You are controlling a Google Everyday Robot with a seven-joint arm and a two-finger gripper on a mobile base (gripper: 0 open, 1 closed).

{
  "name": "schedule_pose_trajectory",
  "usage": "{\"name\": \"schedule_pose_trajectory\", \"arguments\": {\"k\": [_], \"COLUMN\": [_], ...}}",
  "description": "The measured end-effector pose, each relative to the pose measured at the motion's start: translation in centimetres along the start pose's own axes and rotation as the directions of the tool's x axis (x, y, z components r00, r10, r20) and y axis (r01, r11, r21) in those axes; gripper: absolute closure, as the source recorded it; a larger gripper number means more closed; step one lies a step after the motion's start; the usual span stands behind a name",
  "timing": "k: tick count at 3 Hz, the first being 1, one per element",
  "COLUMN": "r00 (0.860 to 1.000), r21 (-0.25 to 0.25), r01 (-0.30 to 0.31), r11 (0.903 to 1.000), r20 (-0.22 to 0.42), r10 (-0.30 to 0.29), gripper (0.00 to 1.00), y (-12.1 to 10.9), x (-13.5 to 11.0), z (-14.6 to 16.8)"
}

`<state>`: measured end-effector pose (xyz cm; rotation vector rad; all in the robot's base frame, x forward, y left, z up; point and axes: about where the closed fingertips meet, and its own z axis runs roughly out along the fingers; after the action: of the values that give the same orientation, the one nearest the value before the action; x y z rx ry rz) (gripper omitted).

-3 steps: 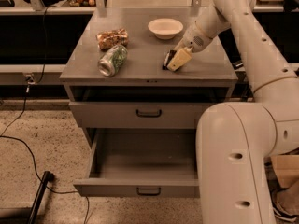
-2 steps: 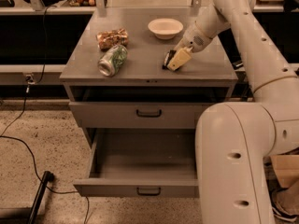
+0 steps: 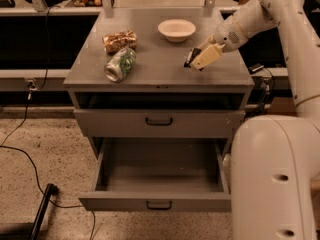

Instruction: Place rxbar chocolate into middle drawer

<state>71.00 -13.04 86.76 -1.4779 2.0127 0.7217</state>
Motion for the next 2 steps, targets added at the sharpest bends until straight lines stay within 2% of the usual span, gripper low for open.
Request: {"name": "schedule_pose_trajectory", "arguments": {"k": [1,2], "r00": [1.0,0.983], "r21": [0.095,0.249], "r01": [0.019,0.182], "r11": [0.9953,0.9512], "r20": [0.004,-0.071], "r10": [-0.02,-0.17], "gripper": [1.0,1.0], "y": [1.5,3.0], "x": [-0.5,-2.8], "z": [-4.5,-8.2]}}
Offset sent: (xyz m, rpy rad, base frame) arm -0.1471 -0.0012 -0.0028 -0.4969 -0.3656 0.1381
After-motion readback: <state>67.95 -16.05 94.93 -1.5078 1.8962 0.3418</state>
